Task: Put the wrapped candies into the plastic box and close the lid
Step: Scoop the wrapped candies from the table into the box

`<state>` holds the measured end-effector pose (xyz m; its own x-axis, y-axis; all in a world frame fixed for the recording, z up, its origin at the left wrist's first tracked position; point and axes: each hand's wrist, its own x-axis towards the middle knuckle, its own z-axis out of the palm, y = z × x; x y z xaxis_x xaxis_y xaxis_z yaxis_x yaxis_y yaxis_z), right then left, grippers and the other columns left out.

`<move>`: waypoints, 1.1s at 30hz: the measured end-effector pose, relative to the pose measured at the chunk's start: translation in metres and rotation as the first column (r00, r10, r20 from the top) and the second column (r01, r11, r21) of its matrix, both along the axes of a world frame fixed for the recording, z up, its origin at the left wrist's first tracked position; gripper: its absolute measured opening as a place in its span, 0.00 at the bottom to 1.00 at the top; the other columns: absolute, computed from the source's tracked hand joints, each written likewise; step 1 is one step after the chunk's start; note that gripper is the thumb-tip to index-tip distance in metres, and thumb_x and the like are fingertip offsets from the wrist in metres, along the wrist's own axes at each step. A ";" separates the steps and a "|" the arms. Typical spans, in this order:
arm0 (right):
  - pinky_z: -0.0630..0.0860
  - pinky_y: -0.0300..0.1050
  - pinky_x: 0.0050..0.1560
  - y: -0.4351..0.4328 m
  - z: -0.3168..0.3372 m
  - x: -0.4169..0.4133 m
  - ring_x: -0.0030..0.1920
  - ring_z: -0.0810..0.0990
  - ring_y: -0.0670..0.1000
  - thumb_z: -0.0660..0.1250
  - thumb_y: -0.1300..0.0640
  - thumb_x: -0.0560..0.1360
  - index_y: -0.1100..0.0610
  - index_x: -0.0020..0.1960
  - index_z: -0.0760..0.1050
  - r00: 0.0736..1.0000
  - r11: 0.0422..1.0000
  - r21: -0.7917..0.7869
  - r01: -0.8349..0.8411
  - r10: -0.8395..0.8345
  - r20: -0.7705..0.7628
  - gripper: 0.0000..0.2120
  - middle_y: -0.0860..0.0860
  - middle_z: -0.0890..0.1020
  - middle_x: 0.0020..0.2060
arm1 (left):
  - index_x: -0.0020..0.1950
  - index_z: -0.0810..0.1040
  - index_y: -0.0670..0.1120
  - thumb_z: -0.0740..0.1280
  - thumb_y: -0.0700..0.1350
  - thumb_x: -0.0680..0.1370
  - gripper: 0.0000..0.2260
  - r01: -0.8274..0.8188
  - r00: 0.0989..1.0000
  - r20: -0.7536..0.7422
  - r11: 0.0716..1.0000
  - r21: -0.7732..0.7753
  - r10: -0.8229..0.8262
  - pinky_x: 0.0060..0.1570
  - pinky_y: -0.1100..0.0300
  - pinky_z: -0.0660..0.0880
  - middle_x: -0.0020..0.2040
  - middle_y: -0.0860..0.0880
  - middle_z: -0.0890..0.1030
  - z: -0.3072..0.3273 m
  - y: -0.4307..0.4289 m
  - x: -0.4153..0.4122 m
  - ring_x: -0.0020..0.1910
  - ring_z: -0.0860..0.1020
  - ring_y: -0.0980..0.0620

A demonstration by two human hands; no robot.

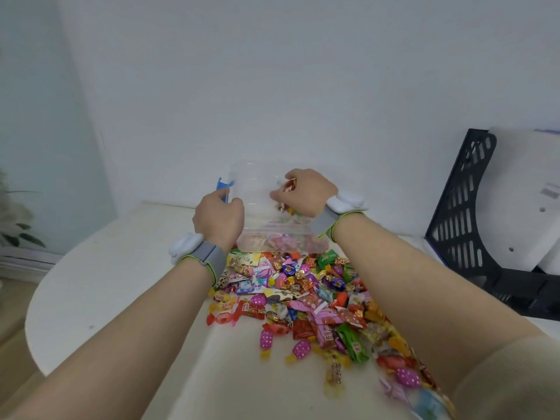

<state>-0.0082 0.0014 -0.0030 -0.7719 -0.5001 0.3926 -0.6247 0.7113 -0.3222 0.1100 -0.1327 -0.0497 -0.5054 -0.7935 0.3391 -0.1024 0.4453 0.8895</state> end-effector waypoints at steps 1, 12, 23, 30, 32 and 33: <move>0.71 0.42 0.44 0.000 -0.003 -0.001 0.59 0.78 0.53 0.63 0.32 0.68 0.49 0.67 0.73 0.999 0.998 0.060 -0.016 0.014 0.045 0.33 0.48 0.80 0.58 | 0.45 0.81 0.53 0.63 0.43 0.73 0.08 -0.001 1.000 -0.006 1.000 0.012 0.001 0.48 0.56 0.73 0.43 0.49 0.79 -0.001 0.000 0.000 0.44 0.77 0.43; 0.63 0.43 0.43 0.026 -0.065 0.035 0.43 0.69 0.49 0.55 0.53 0.77 0.53 0.43 0.69 0.877 0.682 -0.731 0.005 -0.354 -0.325 0.06 0.47 0.73 0.41 | 0.42 0.79 0.42 0.62 0.45 0.69 0.09 -0.161 0.987 0.024 0.976 0.144 0.159 0.46 0.49 0.80 0.40 0.40 0.83 -0.012 -0.029 0.011 0.42 0.82 0.36; 0.56 0.60 0.73 0.001 -0.109 0.050 0.74 0.59 0.56 0.56 0.27 0.72 0.45 0.73 0.64 0.984 0.981 0.152 -0.118 0.096 0.149 0.35 0.50 0.64 0.74 | 0.47 0.75 0.41 0.59 0.46 0.78 0.09 -0.355 0.934 0.077 0.931 0.086 0.350 0.45 0.50 0.74 0.53 0.38 0.80 -0.015 -0.085 0.029 0.46 0.79 0.35; 0.58 0.66 0.69 -0.017 -0.136 0.030 0.76 0.55 0.56 0.55 0.18 0.61 0.39 0.75 0.54 0.978 0.931 0.341 -0.133 0.067 0.199 0.48 0.47 0.58 0.76 | 0.68 0.74 0.40 0.60 0.46 0.80 0.18 -0.378 0.895 0.257 0.926 -0.001 0.365 0.57 0.49 0.74 0.66 0.39 0.75 -0.019 -0.102 0.019 0.58 0.78 0.35; 0.60 0.65 0.68 -0.019 -0.137 0.026 0.74 0.58 0.56 0.52 0.18 0.60 0.39 0.74 0.57 0.987 0.913 0.393 -0.106 0.047 0.155 0.47 0.48 0.60 0.75 | 0.66 0.75 0.38 0.60 0.43 0.78 0.18 -0.351 0.885 0.318 0.936 -0.027 0.340 0.55 0.50 0.74 0.64 0.38 0.76 -0.021 -0.104 0.017 0.59 0.78 0.35; 0.62 0.64 0.68 -0.020 -0.136 0.024 0.73 0.61 0.57 0.51 0.18 0.60 0.39 0.73 0.59 0.991 0.909 0.408 -0.088 0.039 0.129 0.46 0.48 0.62 0.74 | 0.64 0.76 0.38 0.60 0.42 0.77 0.18 -0.335 0.882 0.338 0.941 -0.037 0.327 0.52 0.51 0.74 0.62 0.38 0.77 -0.022 -0.104 0.015 0.58 0.79 0.35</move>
<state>0.0156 -0.0184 -0.1395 -0.7604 -0.6473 0.0516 -0.6493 0.7562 -0.0819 0.1255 -0.2363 -0.0720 -0.2921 -0.9398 0.1771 -0.5336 0.3138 0.7854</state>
